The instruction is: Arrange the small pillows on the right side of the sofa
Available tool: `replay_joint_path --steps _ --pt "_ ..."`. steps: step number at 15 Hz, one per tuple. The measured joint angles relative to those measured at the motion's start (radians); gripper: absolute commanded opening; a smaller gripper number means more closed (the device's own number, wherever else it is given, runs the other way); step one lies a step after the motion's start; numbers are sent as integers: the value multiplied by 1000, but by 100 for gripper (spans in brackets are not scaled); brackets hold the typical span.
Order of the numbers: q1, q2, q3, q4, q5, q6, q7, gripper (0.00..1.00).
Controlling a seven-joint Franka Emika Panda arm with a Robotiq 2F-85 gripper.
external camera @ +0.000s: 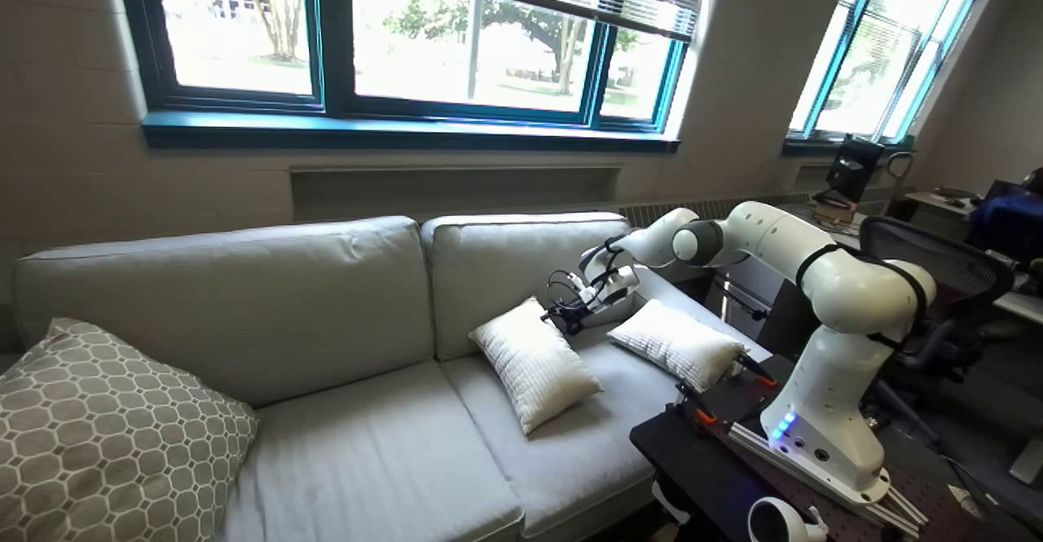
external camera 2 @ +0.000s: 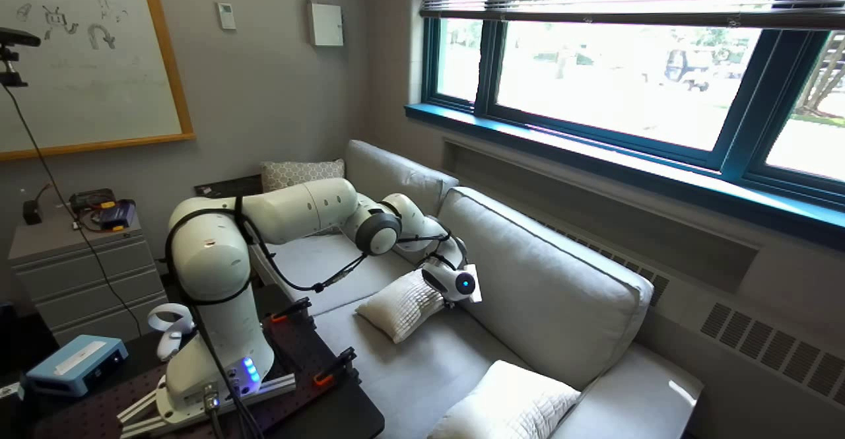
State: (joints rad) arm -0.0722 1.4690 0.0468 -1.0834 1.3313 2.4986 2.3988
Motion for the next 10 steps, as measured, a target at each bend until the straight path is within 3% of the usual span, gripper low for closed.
replay_joint_path --steps 1,3,6,10 --pt "15 0 -5 2 -21 5 33 100" --pt "36 -3 -18 5 -89 -16 104 75" --pt "53 -6 -45 13 -224 -117 215 53" --pt "108 -2 -164 6 -187 -245 209 23"
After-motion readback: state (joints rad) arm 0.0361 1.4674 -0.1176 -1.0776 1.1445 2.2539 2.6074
